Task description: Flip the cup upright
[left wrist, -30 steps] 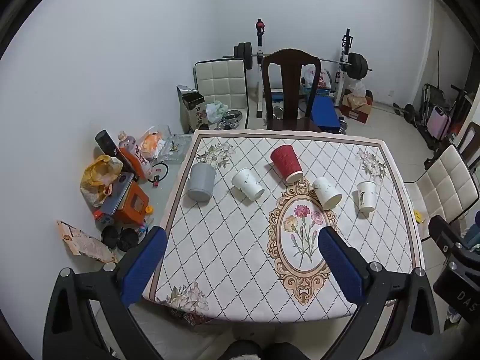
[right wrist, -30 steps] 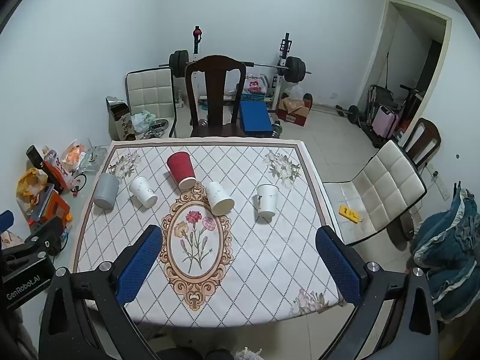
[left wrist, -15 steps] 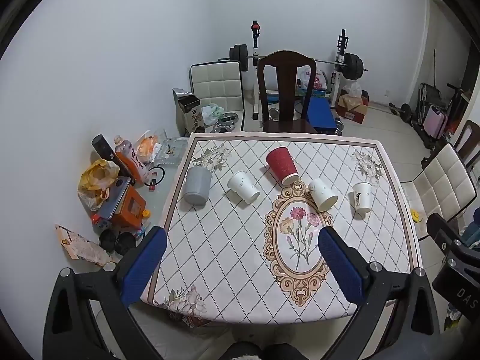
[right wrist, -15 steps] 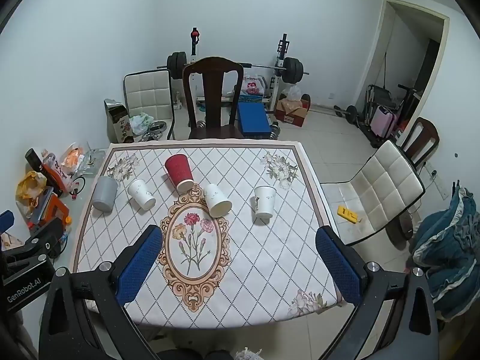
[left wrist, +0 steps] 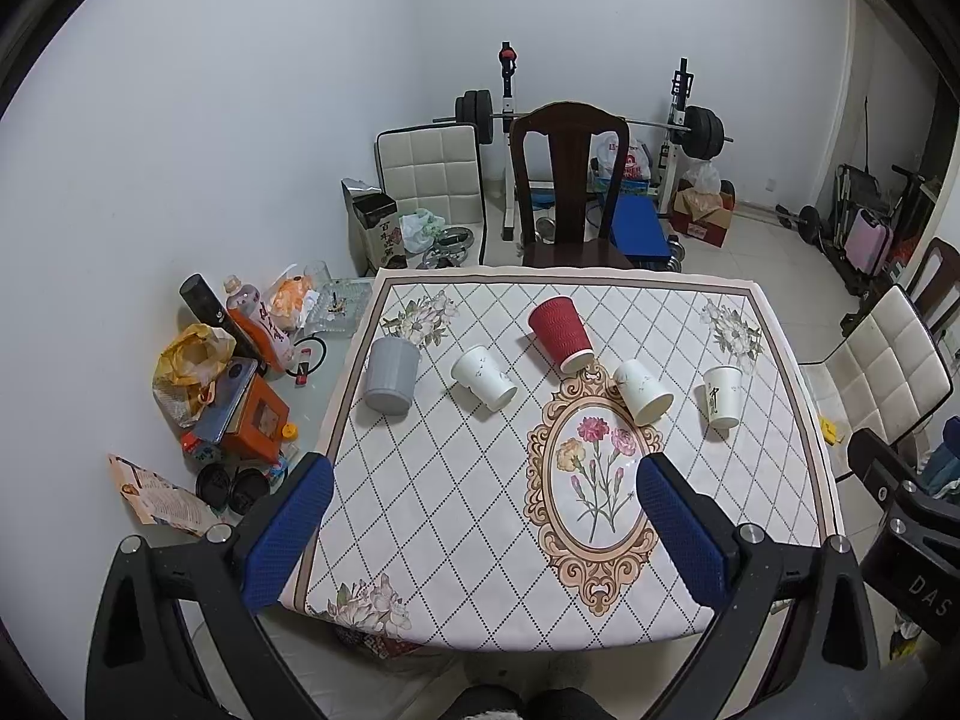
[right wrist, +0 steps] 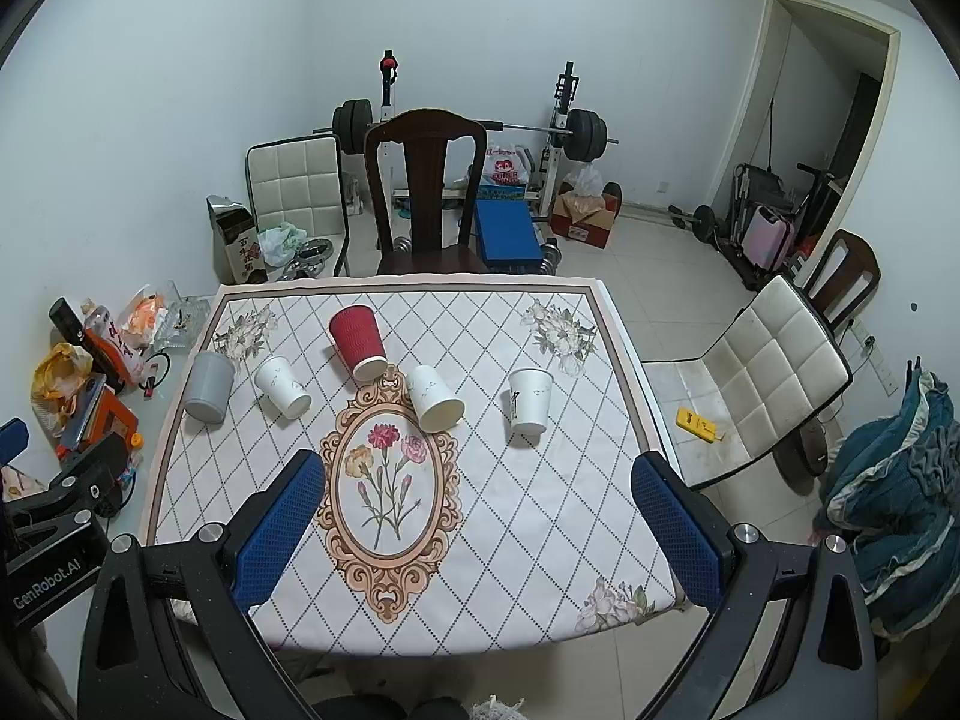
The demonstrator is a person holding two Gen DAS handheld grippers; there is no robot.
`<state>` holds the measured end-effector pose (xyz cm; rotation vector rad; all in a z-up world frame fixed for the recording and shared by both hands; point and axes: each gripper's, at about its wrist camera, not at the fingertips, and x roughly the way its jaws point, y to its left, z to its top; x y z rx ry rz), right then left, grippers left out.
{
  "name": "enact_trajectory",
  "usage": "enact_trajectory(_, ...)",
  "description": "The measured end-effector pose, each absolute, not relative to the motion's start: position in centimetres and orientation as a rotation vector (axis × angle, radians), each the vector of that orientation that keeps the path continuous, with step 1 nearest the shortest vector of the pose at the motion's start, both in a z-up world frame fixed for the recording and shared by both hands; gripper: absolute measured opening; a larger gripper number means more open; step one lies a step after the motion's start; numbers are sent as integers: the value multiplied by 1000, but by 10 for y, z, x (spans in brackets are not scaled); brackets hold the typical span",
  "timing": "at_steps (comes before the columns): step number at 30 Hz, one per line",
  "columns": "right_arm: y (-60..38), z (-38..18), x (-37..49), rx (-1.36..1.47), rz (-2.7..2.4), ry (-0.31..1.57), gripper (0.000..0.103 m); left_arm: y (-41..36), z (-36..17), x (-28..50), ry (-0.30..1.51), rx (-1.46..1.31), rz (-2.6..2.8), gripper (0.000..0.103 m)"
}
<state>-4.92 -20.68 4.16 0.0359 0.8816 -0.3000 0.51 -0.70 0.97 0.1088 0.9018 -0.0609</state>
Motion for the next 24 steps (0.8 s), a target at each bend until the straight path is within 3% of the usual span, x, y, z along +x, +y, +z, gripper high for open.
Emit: enact_trajectory(24,-209,35,-47,43,-294,896,103,-24,5,11,909,109,-64,103)
